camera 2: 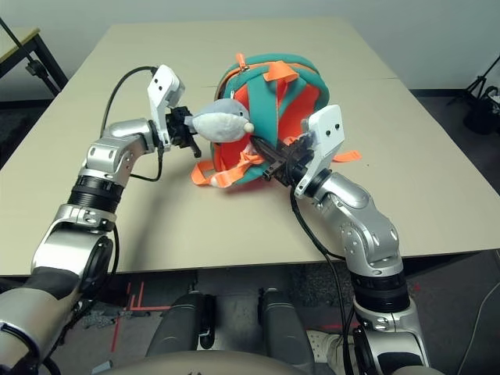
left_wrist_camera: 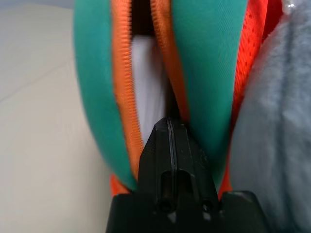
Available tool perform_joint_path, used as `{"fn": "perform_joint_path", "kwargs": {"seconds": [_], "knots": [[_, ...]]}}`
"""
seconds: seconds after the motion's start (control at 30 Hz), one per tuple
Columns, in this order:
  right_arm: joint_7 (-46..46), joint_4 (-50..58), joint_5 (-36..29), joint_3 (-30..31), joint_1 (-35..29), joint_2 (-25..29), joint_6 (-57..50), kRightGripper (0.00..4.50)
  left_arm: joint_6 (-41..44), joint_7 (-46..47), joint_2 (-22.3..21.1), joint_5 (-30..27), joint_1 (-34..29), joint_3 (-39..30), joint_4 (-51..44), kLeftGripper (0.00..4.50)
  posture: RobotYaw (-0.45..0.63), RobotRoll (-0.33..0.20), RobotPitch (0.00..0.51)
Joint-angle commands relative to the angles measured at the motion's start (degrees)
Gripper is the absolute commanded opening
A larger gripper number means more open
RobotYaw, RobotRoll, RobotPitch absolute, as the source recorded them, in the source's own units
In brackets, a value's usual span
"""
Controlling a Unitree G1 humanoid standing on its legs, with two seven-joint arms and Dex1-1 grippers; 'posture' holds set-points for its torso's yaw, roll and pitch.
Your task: Put the pencil case into the backpack and zip it.
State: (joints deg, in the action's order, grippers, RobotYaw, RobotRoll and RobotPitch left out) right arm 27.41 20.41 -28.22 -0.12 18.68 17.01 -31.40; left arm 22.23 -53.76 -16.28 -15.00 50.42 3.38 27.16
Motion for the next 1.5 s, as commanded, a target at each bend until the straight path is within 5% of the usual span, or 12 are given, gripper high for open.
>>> {"fn": "perform_joint_path", "kwargs": {"seconds": [0.03, 0.17, 0.4, 0.5, 0.93, 1.5], "knots": [[0.93, 1.23, -0.54, 1.48, -0.31, -0.27, -0.2, 0.1, 0.82, -3.26, -2.56, 0.19, -1.38, 1.74, -4.32, 0.0, 0.04, 0.0, 0.086], [1.2, 0.8, -0.42, 1.83, -0.22, -0.33, -0.06, 0.1, 6.32, -6.96, -6.47, -1.42, -2.58, 2.79, -9.32, 0.91, 0.05, 0.0, 0.088], [1.59, 0.06, -0.5, 2.37, 0.23, -0.46, 0.13, 0.1, 16.15, -11.06, -16.48, -5.86, -2.39, -0.18, -16.81, 3.72, 0.07, 0.0, 0.085], [1.71, -0.14, -0.52, 2.51, 0.36, -0.48, 0.22, 0.1, 17.42, -11.47, -19.77, -7.12, -1.78, -2.18, -17.68, 4.5, 0.07, 0.0, 0.085], [2.48, -1.32, -0.29, 2.8, 0.91, -0.21, 0.63, 0.1, 26.07, -13.62, -28.48, -17.3, 1.39, -9.39, -23.75, 4.5, 0.09, 0.0, 0.082], [2.17, -1.21, 0.63, 3.05, 0.66, -0.2, 1.49, 0.1, 18.68, -17.97, -19.75, -13.65, 5.84, 2.78, -17.73, 4.5, 0.06, 0.0, 0.075]]}}
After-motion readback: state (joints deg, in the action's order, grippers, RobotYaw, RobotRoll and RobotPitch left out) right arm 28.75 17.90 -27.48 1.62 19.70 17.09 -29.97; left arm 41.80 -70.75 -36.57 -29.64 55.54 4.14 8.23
